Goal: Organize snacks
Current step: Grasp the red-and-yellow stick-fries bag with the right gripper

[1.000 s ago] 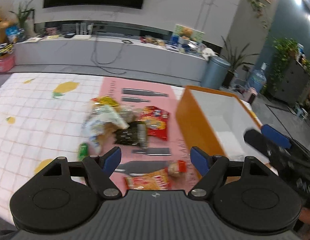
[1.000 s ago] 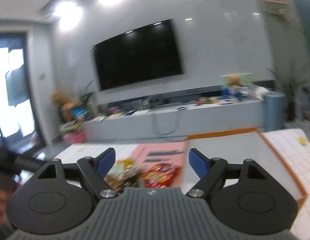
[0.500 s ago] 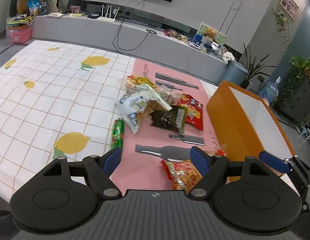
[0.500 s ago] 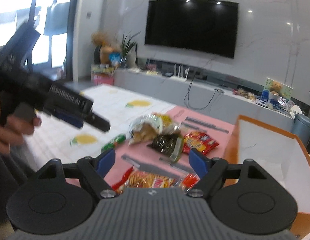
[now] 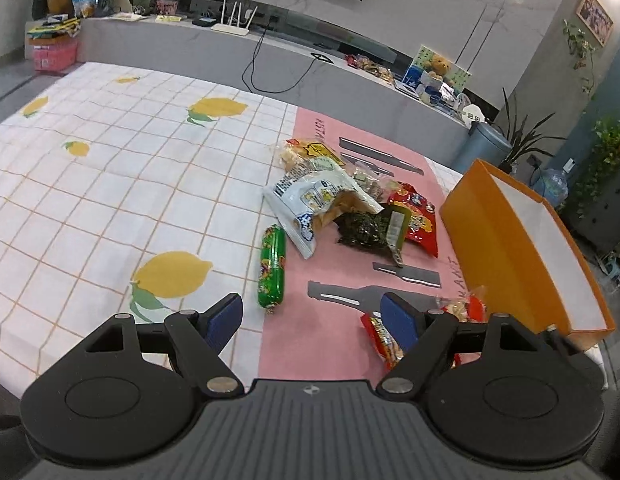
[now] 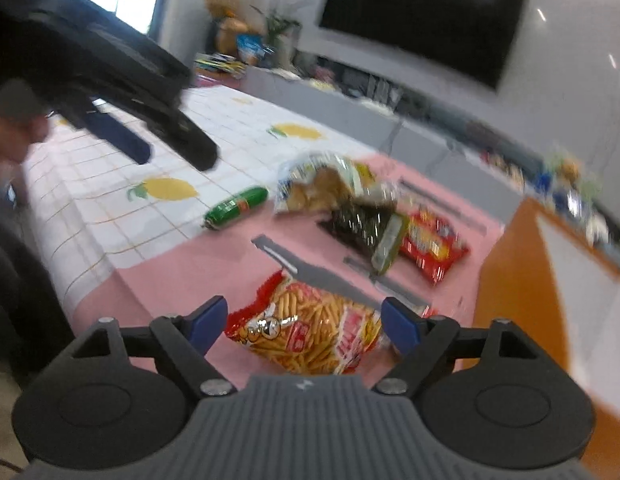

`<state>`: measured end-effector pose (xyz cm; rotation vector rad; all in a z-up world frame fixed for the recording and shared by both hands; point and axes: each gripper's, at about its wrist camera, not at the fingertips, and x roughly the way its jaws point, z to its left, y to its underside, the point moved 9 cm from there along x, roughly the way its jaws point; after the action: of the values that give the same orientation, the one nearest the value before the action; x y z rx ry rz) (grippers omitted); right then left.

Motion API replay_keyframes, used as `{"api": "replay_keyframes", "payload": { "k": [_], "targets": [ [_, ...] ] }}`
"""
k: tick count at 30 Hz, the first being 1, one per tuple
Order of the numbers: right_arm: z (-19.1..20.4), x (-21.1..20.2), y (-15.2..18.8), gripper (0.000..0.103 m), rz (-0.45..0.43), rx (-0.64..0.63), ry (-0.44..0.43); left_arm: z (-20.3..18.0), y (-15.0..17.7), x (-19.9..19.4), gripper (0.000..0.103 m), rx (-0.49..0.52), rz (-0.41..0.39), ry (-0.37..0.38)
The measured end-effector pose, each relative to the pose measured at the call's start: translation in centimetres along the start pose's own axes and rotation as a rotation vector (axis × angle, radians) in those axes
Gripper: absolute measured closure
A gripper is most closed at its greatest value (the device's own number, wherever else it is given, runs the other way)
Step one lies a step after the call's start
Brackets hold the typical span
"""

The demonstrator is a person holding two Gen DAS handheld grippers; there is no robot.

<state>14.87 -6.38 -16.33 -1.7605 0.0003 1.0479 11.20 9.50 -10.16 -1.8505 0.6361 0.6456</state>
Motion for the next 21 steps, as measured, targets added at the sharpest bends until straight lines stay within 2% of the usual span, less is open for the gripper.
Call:
{"api": "replay_keyframes", "payload": {
  "k": [6, 10, 12, 17, 19, 21],
  "targets": [
    [0.1, 1.5, 0.7, 0.011, 0.029, 0.195, 0.026, 0.0, 0.1, 0.1, 0.011, -0.020, 0.009, 0.024],
    [-0.2, 2.1, 0.5, 0.005, -0.016, 0.267, 0.136, 0.2, 0.1, 0.3, 0.011, -0.045, 0.013, 0.021],
    [-0.2, 2.8, 0.6, 0.005, -0.009, 0.300, 0.171, 0.2, 0.1, 0.3, 0.011, -0.035, 0.007, 0.010],
    [0.2, 4.9, 1.6, 0.005, 0.034, 0.300, 0.234, 0.2, 0.2, 0.4, 0.011, -0.021, 0.003, -0.006],
    [0.1, 5.4, 1.8, 0.005, 0.018, 0.288, 0.268, 0.2, 0.2, 0.5, 0.011, -0.023, 0.005, -0.007],
    [0.0, 5.6, 1.9, 0.005, -0.005, 0.298, 0.266, 0.3, 0.2, 0.5, 0.011, -0.023, 0.006, -0.007]
  ]
}}
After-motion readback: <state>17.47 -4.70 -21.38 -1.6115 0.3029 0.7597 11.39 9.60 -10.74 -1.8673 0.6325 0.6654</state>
